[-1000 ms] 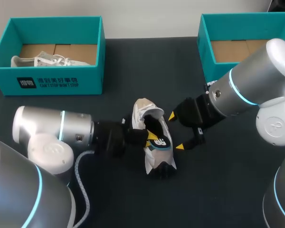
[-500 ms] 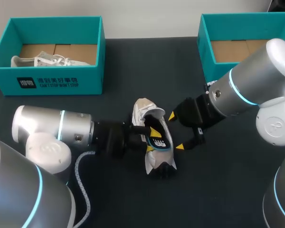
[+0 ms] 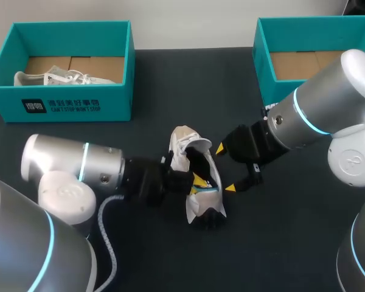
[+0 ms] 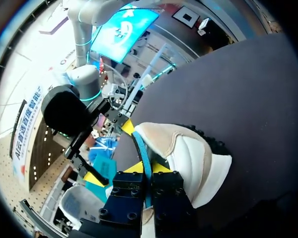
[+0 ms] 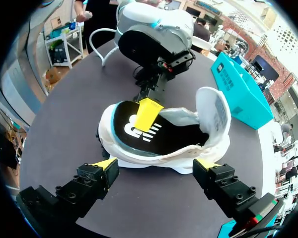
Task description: Take the shoe out of the shoebox, open the shoe tongue, remove and reinsert the insole, then place the shoe into the shoebox
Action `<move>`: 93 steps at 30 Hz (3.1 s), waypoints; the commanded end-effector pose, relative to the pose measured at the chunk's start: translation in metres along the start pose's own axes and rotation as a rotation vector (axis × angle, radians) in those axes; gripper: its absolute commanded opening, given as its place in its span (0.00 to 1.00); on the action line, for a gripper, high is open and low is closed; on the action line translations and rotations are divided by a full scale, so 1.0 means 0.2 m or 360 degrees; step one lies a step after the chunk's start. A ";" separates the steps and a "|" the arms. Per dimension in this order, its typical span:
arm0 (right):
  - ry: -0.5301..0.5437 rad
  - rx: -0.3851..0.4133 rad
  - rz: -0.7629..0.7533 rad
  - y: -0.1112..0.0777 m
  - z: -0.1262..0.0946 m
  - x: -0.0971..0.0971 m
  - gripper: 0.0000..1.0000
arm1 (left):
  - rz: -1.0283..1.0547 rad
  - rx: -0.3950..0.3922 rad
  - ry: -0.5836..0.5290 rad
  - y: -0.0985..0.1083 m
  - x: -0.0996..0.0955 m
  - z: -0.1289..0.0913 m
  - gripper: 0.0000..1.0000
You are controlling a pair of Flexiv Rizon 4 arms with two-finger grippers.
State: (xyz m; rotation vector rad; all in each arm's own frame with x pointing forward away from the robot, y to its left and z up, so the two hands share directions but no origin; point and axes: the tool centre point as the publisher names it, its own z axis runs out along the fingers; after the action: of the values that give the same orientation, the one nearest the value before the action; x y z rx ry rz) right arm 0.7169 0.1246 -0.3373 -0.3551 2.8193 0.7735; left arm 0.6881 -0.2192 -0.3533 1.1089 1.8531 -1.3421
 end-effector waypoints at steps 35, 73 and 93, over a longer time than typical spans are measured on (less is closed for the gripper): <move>-0.0003 0.0004 0.0001 0.00 0.00 0.00 1.00 | 0.0037 0.0033 -0.0120 -0.13 -0.18 -0.13 0.57; -0.0026 0.0002 0.0017 0.01 -0.04 -0.01 1.00 | 0.0219 0.0137 0.0927 -0.17 -0.47 -0.37 1.00; -0.0036 0.0027 0.0173 -0.15 -0.64 -0.09 1.00 | 0.0201 0.0129 0.1073 -0.16 -0.47 -0.39 1.00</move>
State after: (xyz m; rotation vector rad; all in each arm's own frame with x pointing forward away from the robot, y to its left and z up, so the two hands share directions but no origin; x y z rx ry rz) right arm 0.7391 0.0656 -0.2770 -0.1771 2.8419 0.7444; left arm 0.7055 -0.1750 -0.2361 1.8385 2.1269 -1.0595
